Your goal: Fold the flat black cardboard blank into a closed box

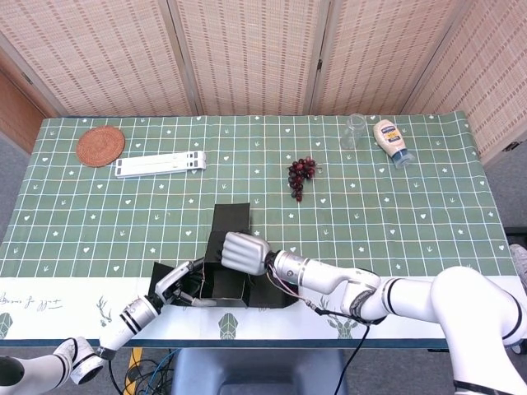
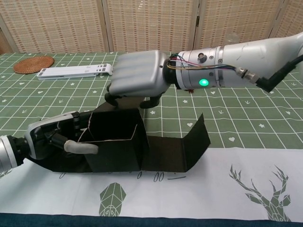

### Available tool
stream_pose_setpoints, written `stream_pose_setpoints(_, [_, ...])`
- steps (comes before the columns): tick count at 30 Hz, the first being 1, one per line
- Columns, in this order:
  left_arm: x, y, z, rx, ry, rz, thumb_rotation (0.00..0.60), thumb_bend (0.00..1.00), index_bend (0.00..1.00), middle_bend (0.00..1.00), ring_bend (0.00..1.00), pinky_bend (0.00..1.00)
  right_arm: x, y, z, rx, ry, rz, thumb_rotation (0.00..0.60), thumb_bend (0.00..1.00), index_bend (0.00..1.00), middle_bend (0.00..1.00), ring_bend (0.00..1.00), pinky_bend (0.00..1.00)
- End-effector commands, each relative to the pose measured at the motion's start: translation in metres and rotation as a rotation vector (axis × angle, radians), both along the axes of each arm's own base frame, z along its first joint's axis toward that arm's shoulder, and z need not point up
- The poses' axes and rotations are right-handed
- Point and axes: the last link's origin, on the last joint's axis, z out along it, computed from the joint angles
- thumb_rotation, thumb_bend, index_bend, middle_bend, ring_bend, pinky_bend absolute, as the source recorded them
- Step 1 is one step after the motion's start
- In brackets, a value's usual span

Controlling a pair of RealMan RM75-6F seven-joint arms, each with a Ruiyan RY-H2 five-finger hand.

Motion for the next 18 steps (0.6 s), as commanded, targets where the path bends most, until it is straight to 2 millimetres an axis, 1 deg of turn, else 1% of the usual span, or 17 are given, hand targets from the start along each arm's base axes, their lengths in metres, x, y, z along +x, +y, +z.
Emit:
stream_pose_setpoints(1, [0.001,0.002,0.002,0.006,-0.005,0.002,0.6,0.13,0.24,0.22,0.69,0.88,-0.001,-0.001,0.004,-0.005,-0.013,-0.026,0.6,0.47,0.04,0.2,0.77,1.0])
stream_pose_setpoints(3, [0.002,0.003,0.004,0.01,-0.008,0.003,0.6,0.13,0.24,0.22,0.69,0.88,-0.003,-0.001,0.005,-0.004,-0.026,-0.049,0.6,0.47,0.0,0.16,0.76,1.0])
stream_pose_setpoints(7, [0.002,0.006,0.008,0.021,-0.014,0.015,0.6,0.13,0.24,0.22,0.69,0.88,-0.004,-0.002,0.01,0.003,-0.061,-0.087,0.6,0.47,0.0,0.1,0.74,1.0])
stream_pose_setpoints(14, [0.0,0.011,0.019,0.029,-0.009,0.01,0.6,0.13,0.23,0.22,0.69,0.88,-0.009,-0.007,0.024,0.011,-0.137,-0.162,0.6,0.47,0.0,0.06,0.72,1.0])
stream_pose_setpoints(18, [-0.001,0.013,0.026,0.039,0.01,0.002,0.6,0.13,0.23,0.22,0.69,0.88,-0.011,-0.012,0.038,-0.001,-0.218,-0.21,0.6,0.47,0.0,0.05,0.72,1.0])
